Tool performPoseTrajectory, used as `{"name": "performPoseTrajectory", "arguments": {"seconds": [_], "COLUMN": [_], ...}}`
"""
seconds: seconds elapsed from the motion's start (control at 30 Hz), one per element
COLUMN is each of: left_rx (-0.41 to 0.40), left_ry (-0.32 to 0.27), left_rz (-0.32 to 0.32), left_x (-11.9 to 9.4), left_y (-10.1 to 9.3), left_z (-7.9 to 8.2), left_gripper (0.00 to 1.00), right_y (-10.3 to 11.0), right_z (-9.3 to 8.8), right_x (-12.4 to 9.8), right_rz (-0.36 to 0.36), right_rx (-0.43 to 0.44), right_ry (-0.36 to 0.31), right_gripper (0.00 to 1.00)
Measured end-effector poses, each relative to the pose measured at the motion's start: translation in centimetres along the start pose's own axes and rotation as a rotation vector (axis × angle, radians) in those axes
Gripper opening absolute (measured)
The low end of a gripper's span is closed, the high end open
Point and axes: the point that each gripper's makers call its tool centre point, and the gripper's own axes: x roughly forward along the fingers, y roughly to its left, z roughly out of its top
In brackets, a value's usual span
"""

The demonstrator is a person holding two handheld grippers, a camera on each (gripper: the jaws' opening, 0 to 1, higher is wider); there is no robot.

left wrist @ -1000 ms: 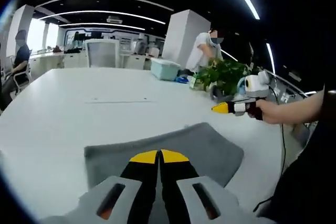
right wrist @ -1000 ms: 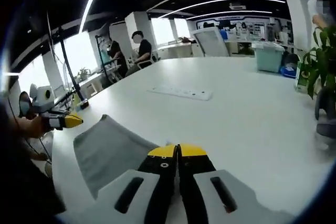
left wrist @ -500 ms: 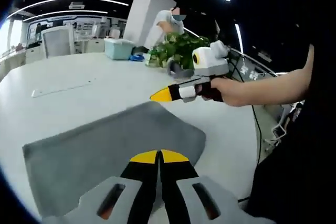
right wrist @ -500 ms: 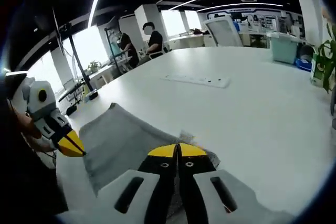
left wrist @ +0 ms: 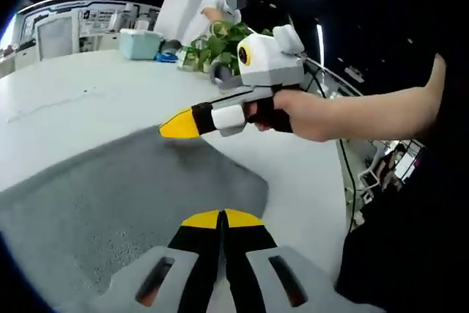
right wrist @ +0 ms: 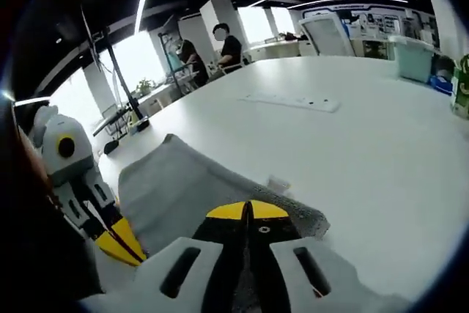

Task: Fold the towel on the table until its edges align and the towel forms a compact rectangular stack.

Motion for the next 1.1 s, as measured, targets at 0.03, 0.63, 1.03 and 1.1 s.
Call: {"name": "performPoseTrajectory", "arguments": {"seconds": [0.03,0.63,1.03,1.1], "left_rx": [0.007,0.092,0.157,0.165], "left_ry": [0.003,0.111,0.146,0.15], "left_rz": [-0.003,0.037,0.058,0.058], "left_x": [0.1,0.8,0.3,0.2], "left_y": [-0.1,0.1,0.5,0.6], "left_z": [0.0,-2.2,-2.8,-2.8], "left_gripper": [0.01,0.01,0.01,0.01], "right_y": [0.1,0.5,0.4,0.3], "right_z": [0.0,-2.1,-2.4,-2.5], "right_x": [0.1,1.5,1.5,1.4], "right_rz": [0.003,0.019,-0.012,-0.014], "right_rx": [0.003,0.019,-0.042,-0.051], "right_ry": [0.0,0.083,0.11,0.115], "right_gripper": [0.0,0.0,0.0,0.0]}}
